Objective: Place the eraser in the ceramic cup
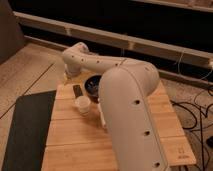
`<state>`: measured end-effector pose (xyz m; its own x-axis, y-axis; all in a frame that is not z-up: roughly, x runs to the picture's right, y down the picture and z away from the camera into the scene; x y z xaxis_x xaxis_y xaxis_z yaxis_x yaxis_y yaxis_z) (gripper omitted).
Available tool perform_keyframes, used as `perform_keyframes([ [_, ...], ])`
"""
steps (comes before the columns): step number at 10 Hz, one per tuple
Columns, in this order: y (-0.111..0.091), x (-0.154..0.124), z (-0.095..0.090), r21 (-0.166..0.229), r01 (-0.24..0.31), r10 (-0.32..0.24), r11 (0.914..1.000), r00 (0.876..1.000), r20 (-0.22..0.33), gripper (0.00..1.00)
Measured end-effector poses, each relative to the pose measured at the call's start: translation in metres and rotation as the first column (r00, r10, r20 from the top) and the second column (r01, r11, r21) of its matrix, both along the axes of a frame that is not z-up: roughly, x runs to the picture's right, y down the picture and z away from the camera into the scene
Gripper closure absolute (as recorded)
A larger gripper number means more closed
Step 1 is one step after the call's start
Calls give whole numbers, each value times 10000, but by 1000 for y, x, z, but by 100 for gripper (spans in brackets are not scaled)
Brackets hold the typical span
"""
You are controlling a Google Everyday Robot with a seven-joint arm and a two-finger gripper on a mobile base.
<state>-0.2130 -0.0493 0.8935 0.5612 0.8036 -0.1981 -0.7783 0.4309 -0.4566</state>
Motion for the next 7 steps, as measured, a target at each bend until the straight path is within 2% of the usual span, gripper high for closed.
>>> perform_keyframes([
  [1,12,-10,9,-275,279,-276,9992,9996,90,35],
  [4,35,-13,29,-993,408,-411,9942,9992,-12,35],
  [7,39,2,45,-1399,251,-321,9898,9983,-482,35],
])
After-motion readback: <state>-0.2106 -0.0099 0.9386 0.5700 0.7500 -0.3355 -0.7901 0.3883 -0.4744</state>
